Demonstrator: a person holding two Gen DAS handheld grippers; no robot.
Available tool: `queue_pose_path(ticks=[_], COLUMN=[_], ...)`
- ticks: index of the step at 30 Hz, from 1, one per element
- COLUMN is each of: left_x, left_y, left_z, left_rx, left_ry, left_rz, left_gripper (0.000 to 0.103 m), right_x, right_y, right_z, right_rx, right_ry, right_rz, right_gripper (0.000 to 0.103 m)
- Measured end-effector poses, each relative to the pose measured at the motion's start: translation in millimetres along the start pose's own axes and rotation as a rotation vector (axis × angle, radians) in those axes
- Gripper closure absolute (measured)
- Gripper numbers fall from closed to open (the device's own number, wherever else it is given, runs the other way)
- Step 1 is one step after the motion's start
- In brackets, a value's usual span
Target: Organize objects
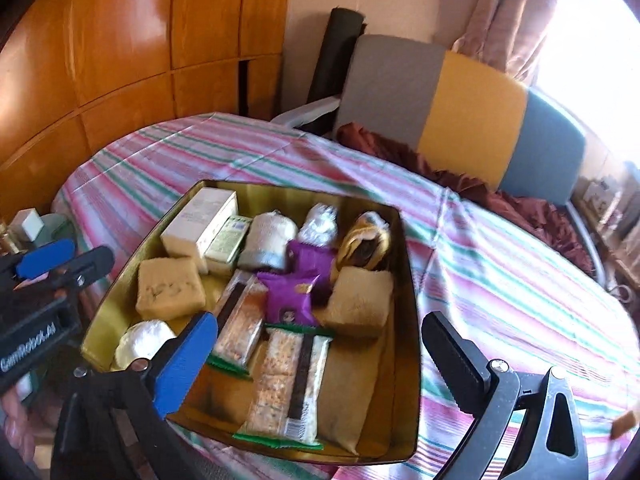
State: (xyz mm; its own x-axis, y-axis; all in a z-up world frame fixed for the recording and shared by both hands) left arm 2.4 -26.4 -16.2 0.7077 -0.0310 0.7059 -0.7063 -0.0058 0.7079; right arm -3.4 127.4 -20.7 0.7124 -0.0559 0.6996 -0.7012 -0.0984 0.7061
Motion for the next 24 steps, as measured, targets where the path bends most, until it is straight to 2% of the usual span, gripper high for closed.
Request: queue_pose_path(ticks=[5, 9, 24], left_x=[4, 6, -1], left_y=[-2, -4, -13], left_z=[-5, -8, -13], left_rx=[-0.019, -0.035, -0.042], left_ry=[-0.006, 0.000, -0.004], left_rz=[0.012, -0.001, 0.028], left_gripper=[0.051, 0.051, 0.052], right_x=[2, 3, -1], right_y=[2, 3, 1], right_z=[-4, -8, -13], right_rx=[-0.028, -0.079, -0.108], right_ry=[-0.061, -0.057, -0.067], right_rz=[-0.015, -0.017, -0.006], right_gripper=[0.000, 0.000, 0.000])
Point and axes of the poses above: each gripper's, at about its wrist camera, not at the fingertips, and x roughly against the way its jaws point, z to its left, y to its top, the point moved 4 cm from there along -x, roughly the way its jaws point, and after that the axes turned 2 degrees about -x, right-handed, at the moved point
